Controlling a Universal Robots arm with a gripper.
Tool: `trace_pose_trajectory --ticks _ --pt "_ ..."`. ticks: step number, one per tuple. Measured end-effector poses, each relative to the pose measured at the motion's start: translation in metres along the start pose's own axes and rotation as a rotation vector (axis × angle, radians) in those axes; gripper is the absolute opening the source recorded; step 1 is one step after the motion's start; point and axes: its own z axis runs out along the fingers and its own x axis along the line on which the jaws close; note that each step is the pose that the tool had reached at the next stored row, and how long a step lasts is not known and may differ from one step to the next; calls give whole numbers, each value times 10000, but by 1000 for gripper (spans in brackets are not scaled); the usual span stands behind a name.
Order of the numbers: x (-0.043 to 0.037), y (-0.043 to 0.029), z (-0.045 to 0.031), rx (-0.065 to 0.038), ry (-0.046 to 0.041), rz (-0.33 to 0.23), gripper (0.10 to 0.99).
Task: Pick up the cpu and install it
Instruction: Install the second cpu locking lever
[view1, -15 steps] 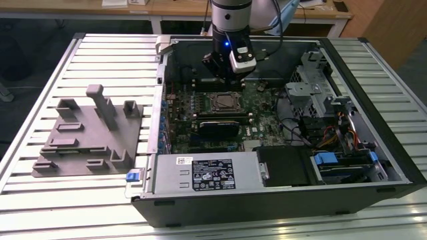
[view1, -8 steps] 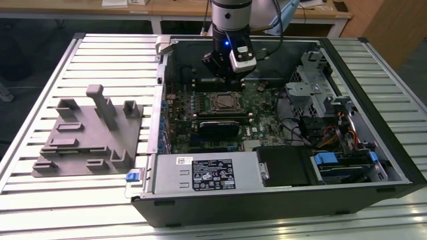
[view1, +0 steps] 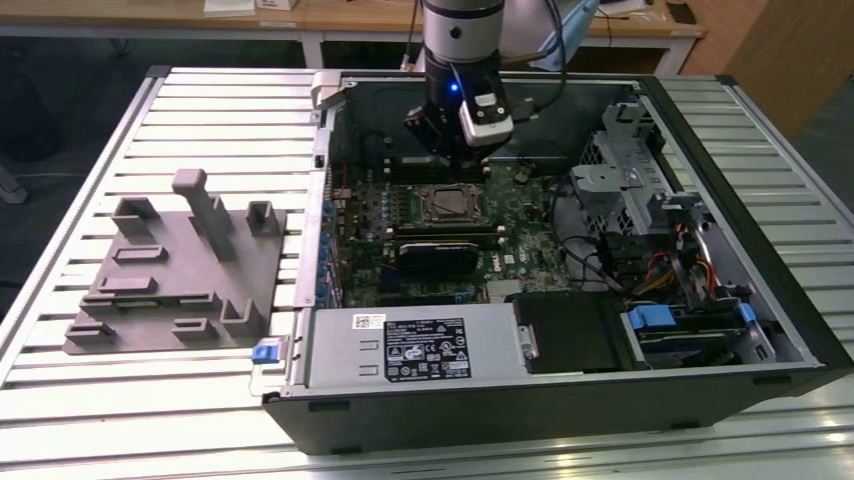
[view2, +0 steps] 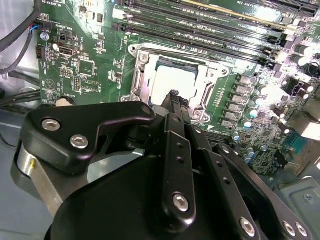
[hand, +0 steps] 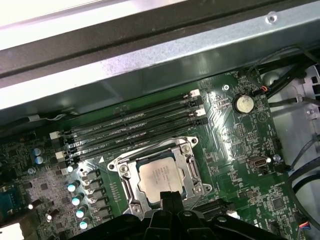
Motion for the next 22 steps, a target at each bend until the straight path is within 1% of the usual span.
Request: trace_pose_trajectory --ticks 4,8,18,22 --pt "-9 -26 0 0 0 0 106" --pt "-25 -75 1 0 0 0 106" --pt "-87 -271 26 0 0 -2 106" --pt "-94 -317 60 -7 0 -78 106"
